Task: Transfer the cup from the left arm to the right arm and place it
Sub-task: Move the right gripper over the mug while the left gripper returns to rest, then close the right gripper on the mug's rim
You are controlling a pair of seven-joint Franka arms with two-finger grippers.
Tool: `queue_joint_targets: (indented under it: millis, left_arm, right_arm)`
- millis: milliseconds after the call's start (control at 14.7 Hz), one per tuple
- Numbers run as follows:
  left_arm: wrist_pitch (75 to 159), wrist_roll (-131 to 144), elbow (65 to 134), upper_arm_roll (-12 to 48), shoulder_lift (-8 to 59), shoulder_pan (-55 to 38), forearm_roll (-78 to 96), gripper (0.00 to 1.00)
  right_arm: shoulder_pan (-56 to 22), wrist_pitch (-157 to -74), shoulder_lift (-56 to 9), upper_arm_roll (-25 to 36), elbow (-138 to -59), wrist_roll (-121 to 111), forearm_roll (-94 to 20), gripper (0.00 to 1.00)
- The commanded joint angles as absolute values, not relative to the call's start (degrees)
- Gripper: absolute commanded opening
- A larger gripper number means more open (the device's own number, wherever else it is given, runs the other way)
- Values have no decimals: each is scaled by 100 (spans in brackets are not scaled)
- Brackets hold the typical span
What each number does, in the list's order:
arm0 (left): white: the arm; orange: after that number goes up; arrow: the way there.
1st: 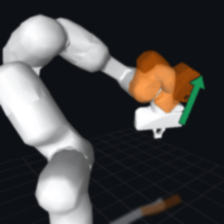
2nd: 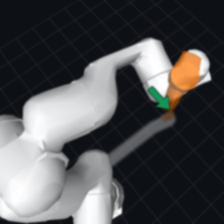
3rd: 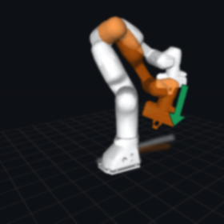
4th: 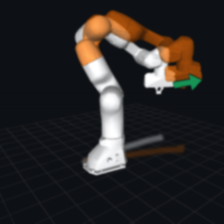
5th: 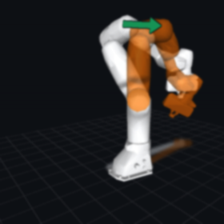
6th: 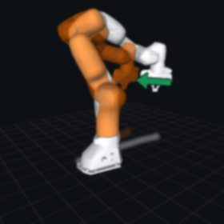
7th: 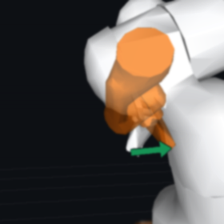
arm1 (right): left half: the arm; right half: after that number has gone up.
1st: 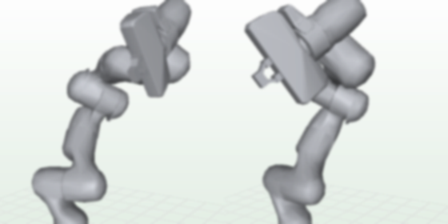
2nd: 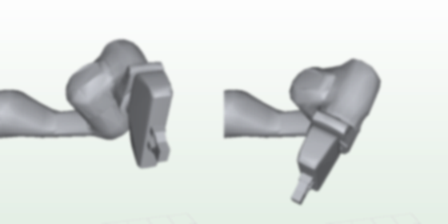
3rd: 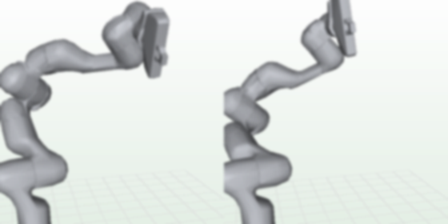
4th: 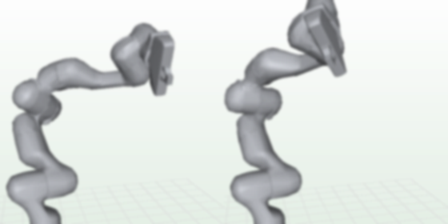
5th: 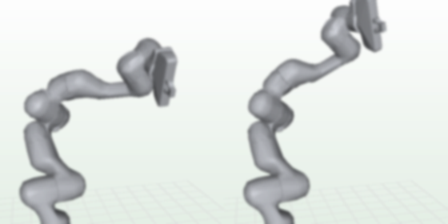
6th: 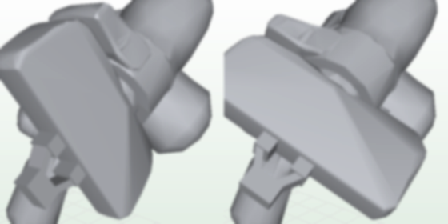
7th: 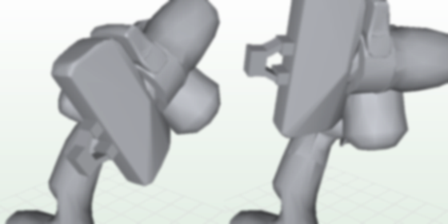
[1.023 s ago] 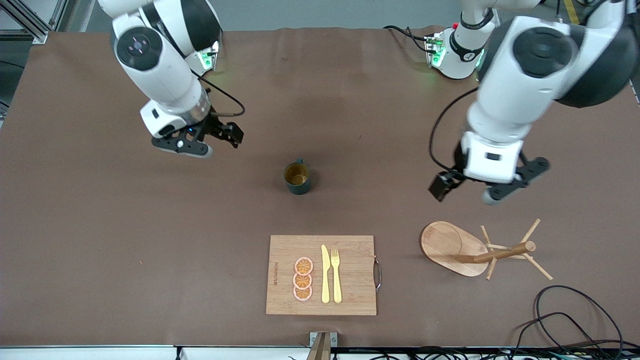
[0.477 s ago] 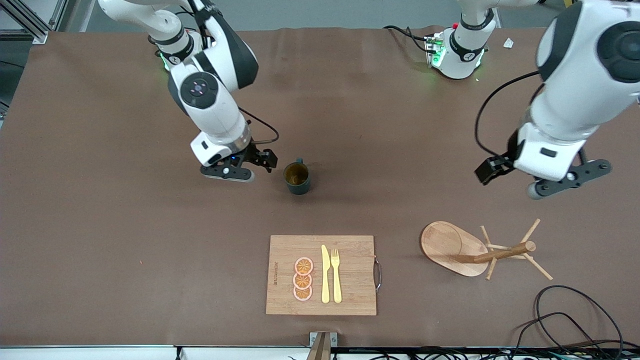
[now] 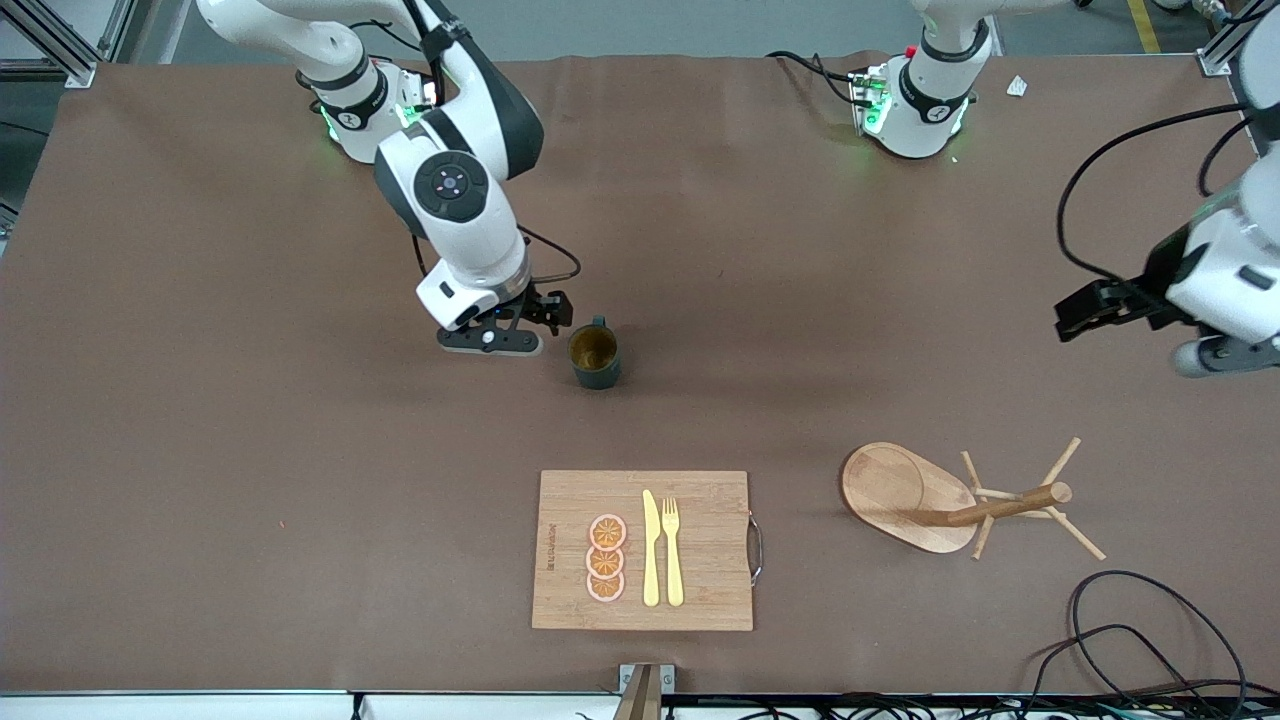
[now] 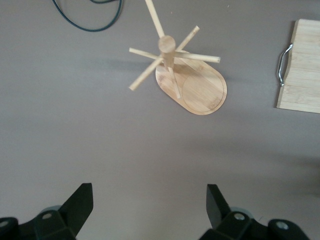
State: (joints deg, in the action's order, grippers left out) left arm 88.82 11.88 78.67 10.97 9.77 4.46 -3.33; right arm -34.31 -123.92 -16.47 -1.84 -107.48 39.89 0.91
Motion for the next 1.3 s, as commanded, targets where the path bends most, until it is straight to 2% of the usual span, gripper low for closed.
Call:
queue_joint_targets:
  millis: [0,273,614,886,1091,1227]
  left_arm:
    - [8518,976,7928,1029,642,466,-211,100]
    - [8464,389,8304,423,230,89,-202,100]
    - [8297,422,8649,396,-70,-167,-193,100]
    - [8297,431,8648,448,-62,-132,-193,100]
    - [8288,431,8631,527,-70,-158,-193,100]
    - [8288,431,8648,571,-88,-149,-185,100]
  right_arm:
    - [-3489,-12585,-1880,-141,-10705,4017,211,100]
    - [-3586,-13060,-2205,-132,-10723,4078,220,100]
    - [-3674,-13306,-2399,-132,-10723,4219,220,100]
    - [-3788,-13456,-2557,-123,-10723,4368,228,86]
    - [-3823,-13552,-2715,-114,-10705,4368,264,86]
    - [-3823,-13728,-2812,-114,-10714,4368,272,82]
